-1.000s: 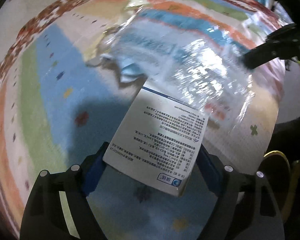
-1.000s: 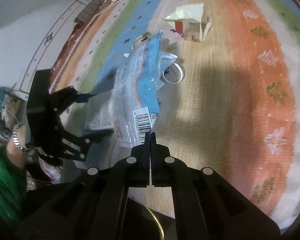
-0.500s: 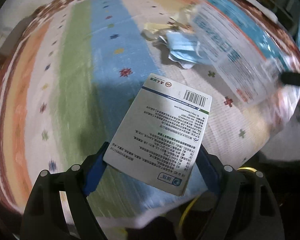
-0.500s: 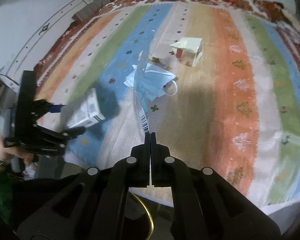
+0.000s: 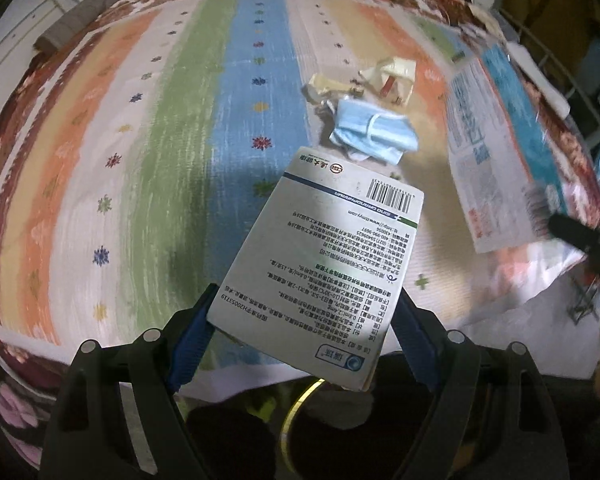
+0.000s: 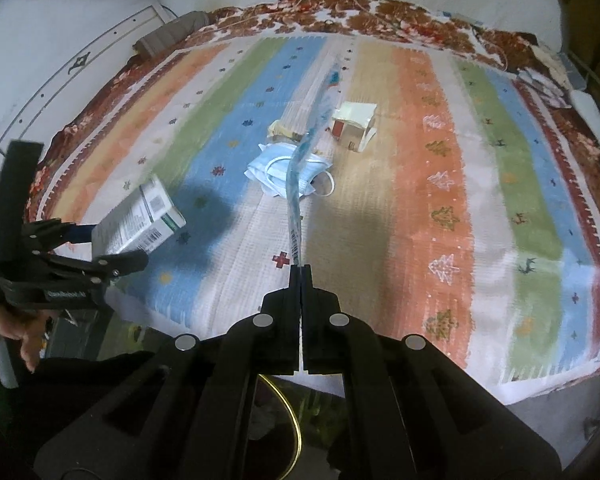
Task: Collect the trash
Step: 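Lift and carry the card box and blue-white package back over the bin with both tools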
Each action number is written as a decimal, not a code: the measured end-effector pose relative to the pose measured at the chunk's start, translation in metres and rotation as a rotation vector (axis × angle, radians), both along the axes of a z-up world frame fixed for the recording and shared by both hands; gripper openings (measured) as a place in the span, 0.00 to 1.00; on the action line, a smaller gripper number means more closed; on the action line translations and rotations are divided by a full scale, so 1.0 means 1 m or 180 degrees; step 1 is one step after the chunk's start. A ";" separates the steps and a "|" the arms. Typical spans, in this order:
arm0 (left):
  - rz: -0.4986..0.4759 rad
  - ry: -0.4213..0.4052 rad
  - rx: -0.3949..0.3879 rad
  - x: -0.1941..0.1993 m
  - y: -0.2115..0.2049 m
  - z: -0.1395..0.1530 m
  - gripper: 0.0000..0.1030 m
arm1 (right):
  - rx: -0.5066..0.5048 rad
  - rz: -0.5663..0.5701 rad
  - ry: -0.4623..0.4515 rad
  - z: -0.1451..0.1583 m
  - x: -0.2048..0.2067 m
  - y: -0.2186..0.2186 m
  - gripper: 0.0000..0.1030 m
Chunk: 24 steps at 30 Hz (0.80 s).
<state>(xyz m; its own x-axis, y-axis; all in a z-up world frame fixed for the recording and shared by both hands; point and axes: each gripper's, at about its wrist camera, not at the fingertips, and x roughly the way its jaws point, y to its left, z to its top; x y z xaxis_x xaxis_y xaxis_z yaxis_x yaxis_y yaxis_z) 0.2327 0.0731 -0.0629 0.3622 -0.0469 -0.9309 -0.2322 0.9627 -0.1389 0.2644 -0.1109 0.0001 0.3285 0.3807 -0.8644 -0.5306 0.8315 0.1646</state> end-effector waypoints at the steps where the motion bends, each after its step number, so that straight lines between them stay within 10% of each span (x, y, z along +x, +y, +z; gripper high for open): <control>1: 0.0043 -0.0039 -0.0046 -0.003 0.000 0.004 0.79 | 0.0016 -0.0010 -0.0009 0.002 -0.003 -0.001 0.00; 24: 0.0155 -0.0627 -0.0146 -0.089 -0.039 0.056 0.79 | 0.0227 0.0039 -0.0465 0.037 -0.110 -0.015 0.00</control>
<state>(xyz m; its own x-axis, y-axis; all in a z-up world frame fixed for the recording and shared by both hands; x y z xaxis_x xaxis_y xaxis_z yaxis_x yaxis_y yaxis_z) 0.1433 0.0345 -0.0073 0.5398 -0.0658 -0.8392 -0.2423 0.9426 -0.2297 0.1540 -0.1261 0.0367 0.4436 0.4441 -0.7784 -0.5633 0.8138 0.1432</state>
